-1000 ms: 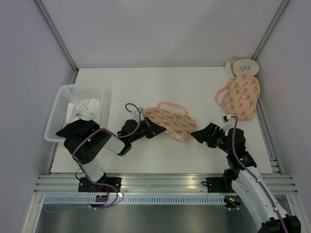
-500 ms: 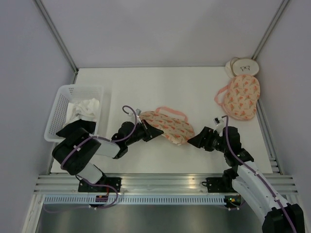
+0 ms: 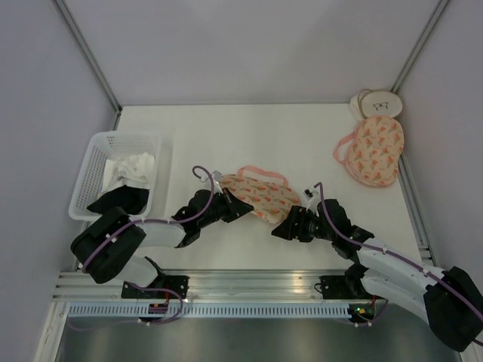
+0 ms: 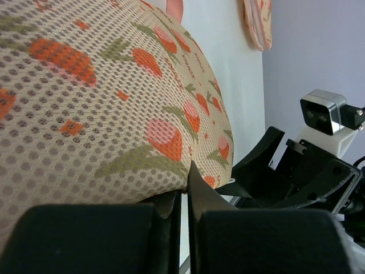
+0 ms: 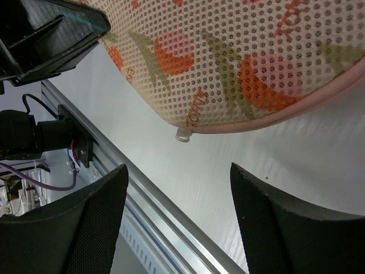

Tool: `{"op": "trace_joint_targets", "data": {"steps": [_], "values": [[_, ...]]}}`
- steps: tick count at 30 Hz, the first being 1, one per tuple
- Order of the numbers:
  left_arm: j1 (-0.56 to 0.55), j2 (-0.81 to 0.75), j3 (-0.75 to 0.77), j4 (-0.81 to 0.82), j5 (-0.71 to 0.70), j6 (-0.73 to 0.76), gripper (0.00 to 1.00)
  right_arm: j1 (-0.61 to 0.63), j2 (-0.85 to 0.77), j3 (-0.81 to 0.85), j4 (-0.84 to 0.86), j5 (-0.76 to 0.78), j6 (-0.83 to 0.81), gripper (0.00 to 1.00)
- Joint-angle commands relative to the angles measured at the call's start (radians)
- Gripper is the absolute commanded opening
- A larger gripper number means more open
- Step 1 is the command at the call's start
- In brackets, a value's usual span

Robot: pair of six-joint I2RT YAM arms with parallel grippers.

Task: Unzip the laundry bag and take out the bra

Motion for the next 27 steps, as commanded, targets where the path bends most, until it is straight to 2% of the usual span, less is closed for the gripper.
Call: {"op": "trace_joint_targets", "data": {"steps": [1, 6, 9, 14, 15, 20, 23, 24, 25, 27], "values": [[-0.009, -0.026, -0.006, 0.015, -0.021, 0.025, 0.02, 0.037, 0.086, 0.042, 0.132, 0.086, 0.028, 0.77], [-0.011, -0.066, -0.002, -0.035, -0.018, 0.042, 0.02, 0.046, 0.163, 0.062, 0.194, 0.12, 0.026, 0.7], [-0.011, -0.064, -0.008, -0.031, -0.012, 0.042, 0.02, 0.072, 0.182, 0.101, 0.186, 0.156, 0.006, 0.68], [-0.015, -0.049, -0.022, -0.017, -0.003, 0.036, 0.02, 0.085, 0.225, 0.157, 0.189, 0.154, -0.003, 0.6], [-0.017, -0.044, -0.025, -0.014, -0.003, 0.036, 0.02, 0.091, 0.231, 0.164, 0.189, 0.15, -0.002, 0.51], [-0.017, -0.053, -0.045, -0.008, -0.012, 0.033, 0.02, 0.108, 0.262, 0.171, 0.159, 0.153, -0.003, 0.31], [-0.017, -0.064, -0.048, -0.017, -0.021, 0.034, 0.02, 0.128, 0.246, 0.162, 0.114, 0.163, -0.009, 0.13], [-0.017, -0.066, -0.048, -0.019, -0.026, 0.036, 0.02, 0.135, 0.23, 0.153, 0.084, 0.166, -0.015, 0.03], [-0.017, -0.073, -0.048, -0.02, -0.033, 0.036, 0.02, 0.137, 0.216, 0.147, 0.07, 0.167, -0.021, 0.0], [-0.017, -0.08, -0.043, -0.031, -0.038, 0.037, 0.02, 0.143, 0.175, 0.135, 0.015, 0.183, -0.031, 0.01]]}}
